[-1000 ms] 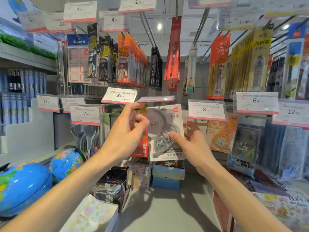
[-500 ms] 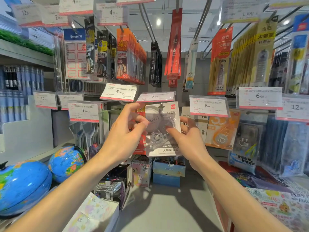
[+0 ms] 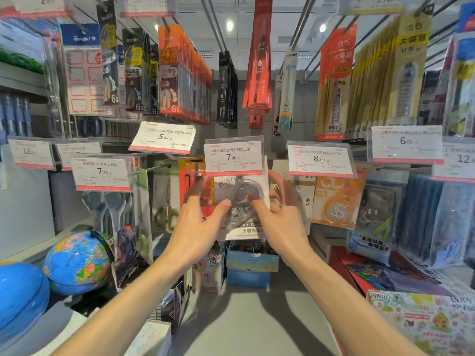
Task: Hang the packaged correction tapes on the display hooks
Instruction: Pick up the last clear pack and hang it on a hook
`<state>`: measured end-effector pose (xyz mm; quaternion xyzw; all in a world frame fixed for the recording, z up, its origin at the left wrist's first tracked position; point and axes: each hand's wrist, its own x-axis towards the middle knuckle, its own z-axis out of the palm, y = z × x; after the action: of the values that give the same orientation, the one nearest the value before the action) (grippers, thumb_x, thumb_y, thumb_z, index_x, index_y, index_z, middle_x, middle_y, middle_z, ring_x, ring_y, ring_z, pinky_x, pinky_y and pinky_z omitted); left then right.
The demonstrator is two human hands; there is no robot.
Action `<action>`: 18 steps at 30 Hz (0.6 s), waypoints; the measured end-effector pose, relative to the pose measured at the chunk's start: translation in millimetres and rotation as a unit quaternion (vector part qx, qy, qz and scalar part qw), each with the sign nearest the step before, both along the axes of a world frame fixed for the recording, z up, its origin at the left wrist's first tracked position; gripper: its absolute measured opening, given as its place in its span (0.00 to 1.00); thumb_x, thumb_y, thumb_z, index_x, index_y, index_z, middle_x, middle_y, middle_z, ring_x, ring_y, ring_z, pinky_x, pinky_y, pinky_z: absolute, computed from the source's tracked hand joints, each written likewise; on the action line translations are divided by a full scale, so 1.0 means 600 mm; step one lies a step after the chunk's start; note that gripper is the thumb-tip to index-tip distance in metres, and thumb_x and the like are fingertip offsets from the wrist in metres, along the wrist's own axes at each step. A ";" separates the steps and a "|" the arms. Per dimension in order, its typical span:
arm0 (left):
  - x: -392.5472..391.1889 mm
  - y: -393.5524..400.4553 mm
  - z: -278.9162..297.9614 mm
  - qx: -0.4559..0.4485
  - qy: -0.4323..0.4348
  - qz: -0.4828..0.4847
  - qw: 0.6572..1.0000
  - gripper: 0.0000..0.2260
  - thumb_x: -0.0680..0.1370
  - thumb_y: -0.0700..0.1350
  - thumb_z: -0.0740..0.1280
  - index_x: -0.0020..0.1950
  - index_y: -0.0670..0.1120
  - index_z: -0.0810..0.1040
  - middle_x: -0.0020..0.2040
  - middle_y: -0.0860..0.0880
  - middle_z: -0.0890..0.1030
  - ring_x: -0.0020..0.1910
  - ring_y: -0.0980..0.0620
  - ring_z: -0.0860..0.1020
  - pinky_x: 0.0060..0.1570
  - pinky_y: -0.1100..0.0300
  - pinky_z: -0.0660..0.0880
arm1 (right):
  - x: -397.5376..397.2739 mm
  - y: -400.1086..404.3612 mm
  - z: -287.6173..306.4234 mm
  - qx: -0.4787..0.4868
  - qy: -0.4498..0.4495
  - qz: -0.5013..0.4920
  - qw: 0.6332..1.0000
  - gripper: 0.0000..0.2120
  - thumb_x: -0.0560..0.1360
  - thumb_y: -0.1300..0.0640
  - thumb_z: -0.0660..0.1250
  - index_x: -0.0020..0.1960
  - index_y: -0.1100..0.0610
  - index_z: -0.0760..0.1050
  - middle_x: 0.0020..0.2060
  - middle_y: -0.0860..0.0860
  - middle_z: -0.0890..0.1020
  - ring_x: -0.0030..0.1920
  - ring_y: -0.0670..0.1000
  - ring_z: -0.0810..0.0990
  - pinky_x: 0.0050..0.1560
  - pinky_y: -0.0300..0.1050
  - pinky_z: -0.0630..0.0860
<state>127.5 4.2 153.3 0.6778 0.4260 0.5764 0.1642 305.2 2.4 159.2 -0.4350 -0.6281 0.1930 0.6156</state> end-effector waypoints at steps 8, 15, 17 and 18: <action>0.014 0.052 -0.017 -0.014 0.024 0.002 1.000 0.33 0.78 0.57 0.63 0.79 0.69 0.50 0.57 0.47 0.87 0.52 0.41 0.85 0.49 0.44 0.82 | -0.003 0.031 -0.017 -0.007 -0.051 -0.042 0.998 0.30 0.79 0.33 0.62 0.74 0.22 0.48 0.51 0.21 0.70 0.40 0.20 0.75 0.37 0.26 0.67; 0.025 0.080 -0.017 -0.045 0.019 -0.011 0.999 0.32 0.81 0.64 0.62 0.79 0.69 0.48 0.83 0.60 0.58 0.78 0.45 0.67 0.73 0.44 0.65 | 0.003 0.053 -0.009 -0.010 -0.113 -0.074 0.991 0.32 0.82 0.38 0.62 0.81 0.36 0.51 0.75 0.38 0.68 0.61 0.27 0.75 0.62 0.37 0.72; 0.027 0.080 -0.021 -0.038 0.018 -0.012 0.999 0.32 0.79 0.66 0.62 0.78 0.71 0.48 0.83 0.60 0.57 0.78 0.44 0.67 0.72 0.42 0.66 | 0.018 0.036 -0.013 -0.006 -0.141 -0.092 0.986 0.29 0.82 0.38 0.63 0.78 0.32 0.54 0.68 0.36 0.72 0.53 0.32 0.79 0.49 0.25 0.75; 0.028 0.080 -0.022 -0.035 0.014 -0.016 0.999 0.33 0.78 0.68 0.62 0.78 0.72 0.48 0.82 0.62 0.57 0.78 0.46 0.66 0.72 0.41 0.66 | 0.027 0.026 -0.016 0.013 -0.136 -0.091 0.987 0.27 0.82 0.42 0.64 0.78 0.35 0.58 0.66 0.36 0.73 0.50 0.30 0.78 0.45 0.23 0.75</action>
<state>144.2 52.0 140.2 0.6861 0.4374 0.5490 0.1911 321.3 18.0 149.6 -0.5044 -0.6663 0.0675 0.5450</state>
